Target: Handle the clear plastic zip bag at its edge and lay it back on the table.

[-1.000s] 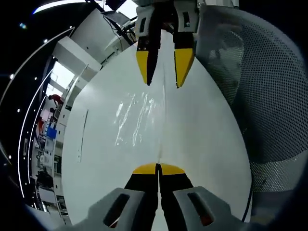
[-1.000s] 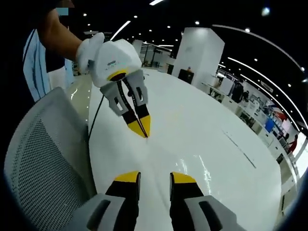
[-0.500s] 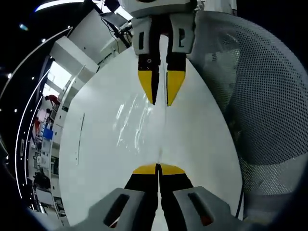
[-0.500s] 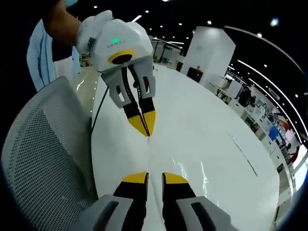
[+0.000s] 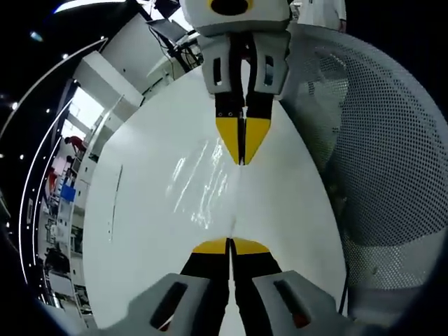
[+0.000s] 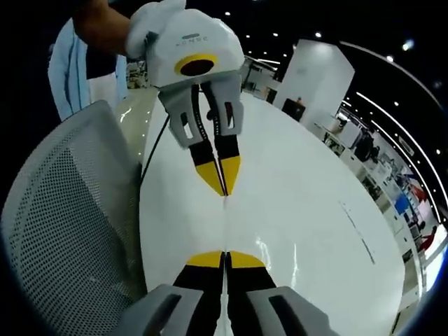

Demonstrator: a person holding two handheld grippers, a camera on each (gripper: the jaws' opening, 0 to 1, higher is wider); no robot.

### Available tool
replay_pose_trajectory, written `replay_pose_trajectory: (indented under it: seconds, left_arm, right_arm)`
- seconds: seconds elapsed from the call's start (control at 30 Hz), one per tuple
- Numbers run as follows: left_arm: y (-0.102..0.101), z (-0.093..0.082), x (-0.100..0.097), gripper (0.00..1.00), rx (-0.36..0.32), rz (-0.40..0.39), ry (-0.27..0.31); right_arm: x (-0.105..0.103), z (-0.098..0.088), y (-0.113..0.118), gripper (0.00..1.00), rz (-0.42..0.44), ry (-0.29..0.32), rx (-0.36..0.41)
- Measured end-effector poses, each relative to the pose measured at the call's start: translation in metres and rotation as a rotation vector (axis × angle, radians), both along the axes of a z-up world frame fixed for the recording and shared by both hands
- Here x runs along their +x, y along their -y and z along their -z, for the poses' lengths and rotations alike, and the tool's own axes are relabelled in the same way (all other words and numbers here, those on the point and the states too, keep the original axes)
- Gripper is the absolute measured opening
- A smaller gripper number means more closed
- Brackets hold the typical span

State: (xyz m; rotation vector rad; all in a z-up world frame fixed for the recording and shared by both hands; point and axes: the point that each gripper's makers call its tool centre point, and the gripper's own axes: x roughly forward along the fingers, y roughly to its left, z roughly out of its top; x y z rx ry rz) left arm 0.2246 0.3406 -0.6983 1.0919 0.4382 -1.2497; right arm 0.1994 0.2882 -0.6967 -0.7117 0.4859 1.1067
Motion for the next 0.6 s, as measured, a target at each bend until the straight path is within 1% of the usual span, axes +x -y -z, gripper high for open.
replay_pose_trajectory:
  seconds: [0.17, 0.27, 0.43, 0.6]
  left_arm:
    - [0.0009, -0.0043, 0.0004, 0.00, -0.037, 0.023, 0.000]
    - [0.0028, -0.0059, 0.0009, 0.04, -0.052, 0.036, -0.001]
    - [0.0014, -0.0026, 0.0031, 0.05, -0.034, 0.061, 0.001]
    - [-0.0024, 0.0016, 0.0075, 0.04, -0.024, 0.073, -0.002]
  right_arm:
    - [-0.0011, -0.0012, -0.0004, 0.00, -0.025, 0.013, -0.006]
    - [-0.0020, -0.0021, -0.0017, 0.00, -0.039, 0.022, -0.007]
    - [-0.0030, -0.0032, -0.0035, 0.00, -0.060, 0.034, -0.012]
    - [-0.0028, -0.0046, -0.0022, 0.00, -0.060, 0.039, -0.010]
